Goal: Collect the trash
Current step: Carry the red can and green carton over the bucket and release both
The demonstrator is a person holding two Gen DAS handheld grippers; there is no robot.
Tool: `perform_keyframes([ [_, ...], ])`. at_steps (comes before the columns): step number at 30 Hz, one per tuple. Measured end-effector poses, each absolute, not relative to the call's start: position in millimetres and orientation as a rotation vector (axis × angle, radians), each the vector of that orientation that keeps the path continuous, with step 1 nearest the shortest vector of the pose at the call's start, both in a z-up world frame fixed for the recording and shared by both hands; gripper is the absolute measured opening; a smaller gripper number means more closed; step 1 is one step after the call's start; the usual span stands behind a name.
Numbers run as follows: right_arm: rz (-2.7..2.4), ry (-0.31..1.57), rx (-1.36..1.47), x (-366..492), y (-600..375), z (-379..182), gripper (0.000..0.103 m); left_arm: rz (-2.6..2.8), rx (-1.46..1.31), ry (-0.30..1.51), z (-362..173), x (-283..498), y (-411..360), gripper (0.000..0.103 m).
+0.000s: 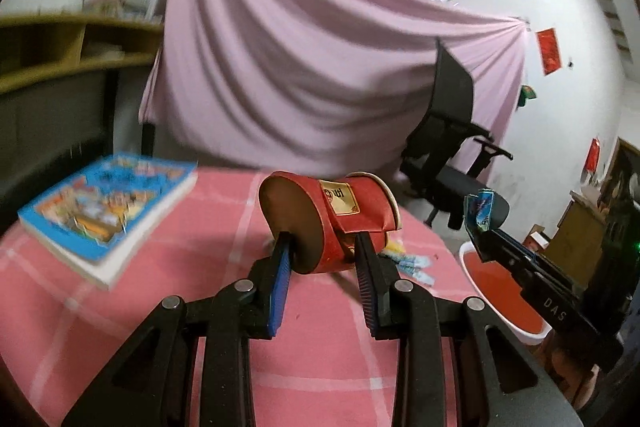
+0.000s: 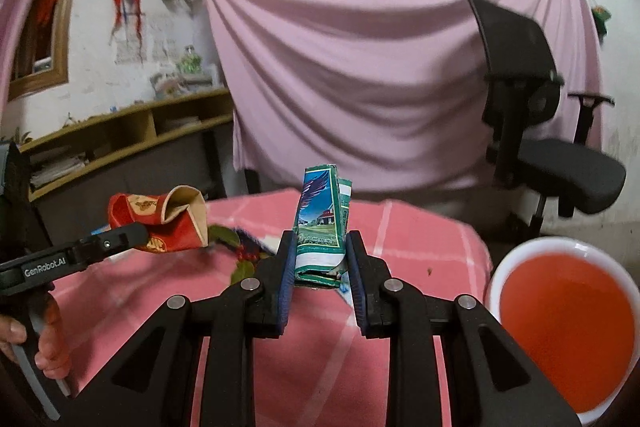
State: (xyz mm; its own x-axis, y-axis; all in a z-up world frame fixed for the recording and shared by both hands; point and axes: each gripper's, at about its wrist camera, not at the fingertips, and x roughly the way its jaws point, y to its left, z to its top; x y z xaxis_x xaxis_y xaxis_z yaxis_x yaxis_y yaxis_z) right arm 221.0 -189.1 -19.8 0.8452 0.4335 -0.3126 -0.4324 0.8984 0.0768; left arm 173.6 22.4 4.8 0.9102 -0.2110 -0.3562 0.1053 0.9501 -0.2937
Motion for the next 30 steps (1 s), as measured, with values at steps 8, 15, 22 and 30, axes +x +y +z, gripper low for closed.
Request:
perform_keyframes([
  [8,0.412,0.164,0.045,198,-208,-8,0.023,-0.183,-0.167,0.250,21,165,-16,0.027],
  [15,0.249,0.097,0.110,189,-263,0,0.023,-0.266,-0.147,0.228,34,187,-60,0.027],
  [22,0.077,0.112,0.231,193,-333,0,0.023,-0.406,-0.093,0.283,38,219,-137,0.027],
  [30,-0.041,0.229,0.304,203,-382,-12,0.023,-0.528,-0.085,0.423,33,254,-202,0.027],
])
